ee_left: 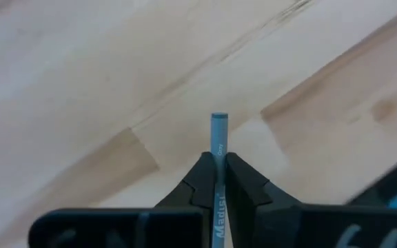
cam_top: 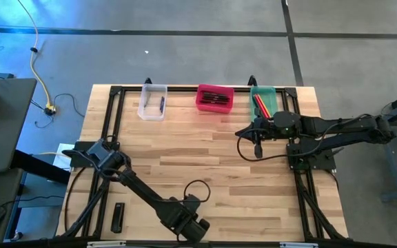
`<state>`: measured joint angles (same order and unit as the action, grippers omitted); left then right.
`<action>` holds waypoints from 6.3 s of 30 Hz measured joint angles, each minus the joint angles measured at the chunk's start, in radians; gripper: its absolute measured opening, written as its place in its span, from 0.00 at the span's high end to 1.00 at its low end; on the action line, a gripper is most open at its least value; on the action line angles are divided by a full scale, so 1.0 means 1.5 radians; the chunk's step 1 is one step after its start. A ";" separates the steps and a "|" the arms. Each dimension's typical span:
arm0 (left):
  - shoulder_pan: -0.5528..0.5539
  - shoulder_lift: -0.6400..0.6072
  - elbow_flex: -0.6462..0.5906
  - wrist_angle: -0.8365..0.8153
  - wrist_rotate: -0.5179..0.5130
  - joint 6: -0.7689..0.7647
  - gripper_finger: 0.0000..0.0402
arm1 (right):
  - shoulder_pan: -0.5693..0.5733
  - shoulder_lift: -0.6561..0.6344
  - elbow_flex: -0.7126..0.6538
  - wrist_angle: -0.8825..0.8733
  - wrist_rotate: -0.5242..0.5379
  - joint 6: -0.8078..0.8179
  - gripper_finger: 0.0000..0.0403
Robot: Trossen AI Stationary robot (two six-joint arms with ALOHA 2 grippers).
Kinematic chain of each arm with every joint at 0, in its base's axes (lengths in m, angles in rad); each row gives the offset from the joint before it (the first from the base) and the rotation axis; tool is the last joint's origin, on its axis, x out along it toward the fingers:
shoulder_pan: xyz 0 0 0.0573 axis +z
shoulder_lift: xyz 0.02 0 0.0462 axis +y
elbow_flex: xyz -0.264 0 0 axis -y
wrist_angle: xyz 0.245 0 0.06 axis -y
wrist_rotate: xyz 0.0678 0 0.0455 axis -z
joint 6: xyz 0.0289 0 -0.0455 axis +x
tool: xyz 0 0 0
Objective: Sort crayons/erasers/pens/pencils in bins
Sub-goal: Put the gray crayon into the transparent bin, then return to Home Position
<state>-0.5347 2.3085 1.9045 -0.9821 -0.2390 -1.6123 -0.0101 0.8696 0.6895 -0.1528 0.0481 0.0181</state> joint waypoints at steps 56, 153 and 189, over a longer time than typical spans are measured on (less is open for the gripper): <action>0.945 -0.431 -0.271 -0.048 0.003 0.913 1.00 | -0.221 0.001 0.001 0.056 0.028 0.029 1.00; 0.624 -0.949 -0.976 0.879 0.285 0.942 1.00 | -0.113 -0.109 -0.212 0.343 0.042 0.040 1.00; 0.462 -1.174 -1.214 0.978 0.174 0.994 1.00 | -0.089 -0.572 -0.282 -0.094 0.089 0.033 1.00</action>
<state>0.1586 0.5472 0.0834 0.4853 0.0223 -0.1207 -0.1436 0.0111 0.2671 -0.2935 0.1814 0.0682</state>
